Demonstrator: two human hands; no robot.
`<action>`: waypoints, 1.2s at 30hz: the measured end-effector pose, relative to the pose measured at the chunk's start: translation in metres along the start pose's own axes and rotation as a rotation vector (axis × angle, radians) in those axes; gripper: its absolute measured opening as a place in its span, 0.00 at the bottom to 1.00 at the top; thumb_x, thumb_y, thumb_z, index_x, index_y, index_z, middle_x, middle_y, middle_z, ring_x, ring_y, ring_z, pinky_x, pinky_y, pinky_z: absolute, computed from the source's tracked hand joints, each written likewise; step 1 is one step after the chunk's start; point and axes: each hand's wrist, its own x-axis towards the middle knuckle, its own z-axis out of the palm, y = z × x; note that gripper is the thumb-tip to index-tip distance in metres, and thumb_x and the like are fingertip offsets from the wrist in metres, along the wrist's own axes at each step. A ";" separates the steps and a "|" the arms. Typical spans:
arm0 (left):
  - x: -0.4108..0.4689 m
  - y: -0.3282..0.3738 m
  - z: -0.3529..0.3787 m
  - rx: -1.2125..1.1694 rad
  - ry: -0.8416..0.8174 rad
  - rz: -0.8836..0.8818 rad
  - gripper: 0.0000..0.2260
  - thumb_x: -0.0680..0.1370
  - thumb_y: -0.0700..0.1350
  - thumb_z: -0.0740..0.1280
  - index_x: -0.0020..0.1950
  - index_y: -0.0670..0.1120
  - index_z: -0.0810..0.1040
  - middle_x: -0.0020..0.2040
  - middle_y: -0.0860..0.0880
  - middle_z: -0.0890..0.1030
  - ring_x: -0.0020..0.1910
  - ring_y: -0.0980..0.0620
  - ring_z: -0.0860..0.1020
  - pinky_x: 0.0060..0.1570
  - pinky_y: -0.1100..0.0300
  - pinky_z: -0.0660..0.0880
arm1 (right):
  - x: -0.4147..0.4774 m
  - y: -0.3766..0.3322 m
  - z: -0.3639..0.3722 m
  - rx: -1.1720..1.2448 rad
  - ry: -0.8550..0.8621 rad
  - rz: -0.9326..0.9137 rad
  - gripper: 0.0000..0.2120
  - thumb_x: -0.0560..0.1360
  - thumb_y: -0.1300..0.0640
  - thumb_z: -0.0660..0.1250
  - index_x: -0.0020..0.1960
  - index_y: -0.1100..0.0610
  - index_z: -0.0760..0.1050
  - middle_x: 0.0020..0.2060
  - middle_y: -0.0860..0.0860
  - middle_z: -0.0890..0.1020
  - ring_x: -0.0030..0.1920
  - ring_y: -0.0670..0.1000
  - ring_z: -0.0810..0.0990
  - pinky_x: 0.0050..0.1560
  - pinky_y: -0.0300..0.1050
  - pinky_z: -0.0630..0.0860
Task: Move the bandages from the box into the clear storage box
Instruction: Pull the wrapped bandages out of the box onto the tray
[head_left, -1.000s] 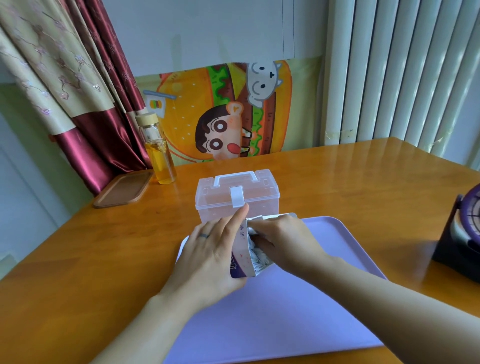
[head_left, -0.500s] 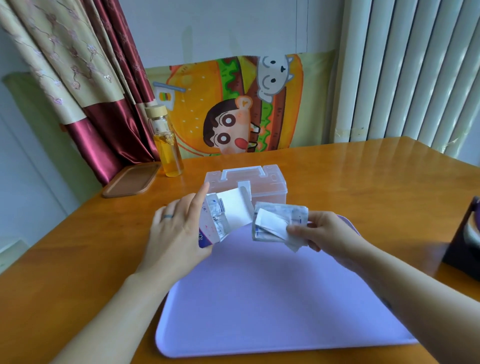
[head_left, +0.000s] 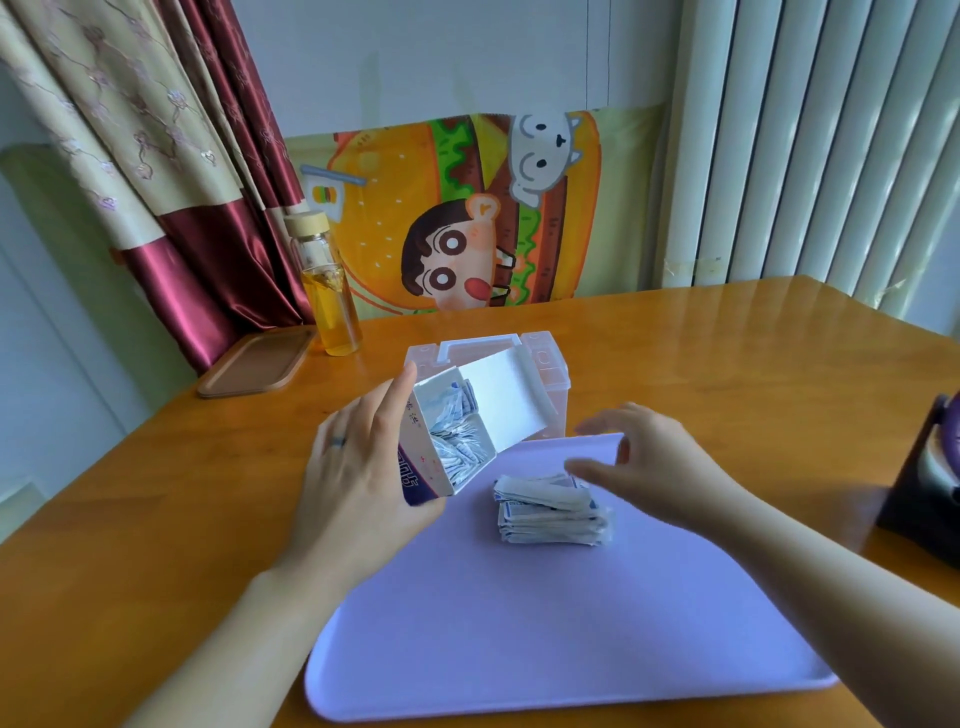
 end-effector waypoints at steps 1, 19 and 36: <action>0.001 0.002 0.001 -0.014 0.010 0.011 0.55 0.57 0.49 0.81 0.74 0.49 0.49 0.64 0.41 0.73 0.62 0.46 0.67 0.63 0.55 0.59 | -0.002 -0.005 -0.002 0.058 0.129 -0.058 0.11 0.71 0.48 0.70 0.53 0.49 0.79 0.41 0.38 0.77 0.35 0.40 0.73 0.38 0.34 0.67; 0.010 0.028 -0.007 -0.166 -0.020 0.221 0.46 0.65 0.54 0.71 0.75 0.50 0.47 0.67 0.46 0.67 0.64 0.47 0.67 0.66 0.55 0.59 | -0.001 -0.050 -0.014 -0.426 0.101 -0.855 0.19 0.69 0.57 0.71 0.60 0.52 0.76 0.54 0.49 0.81 0.57 0.56 0.77 0.49 0.50 0.79; 0.005 0.040 -0.009 -0.225 -0.261 0.190 0.53 0.61 0.55 0.71 0.74 0.62 0.36 0.64 0.58 0.63 0.61 0.56 0.65 0.61 0.70 0.55 | 0.008 -0.035 0.018 -0.306 0.041 -0.871 0.17 0.65 0.64 0.59 0.50 0.48 0.71 0.41 0.47 0.81 0.37 0.53 0.79 0.21 0.41 0.66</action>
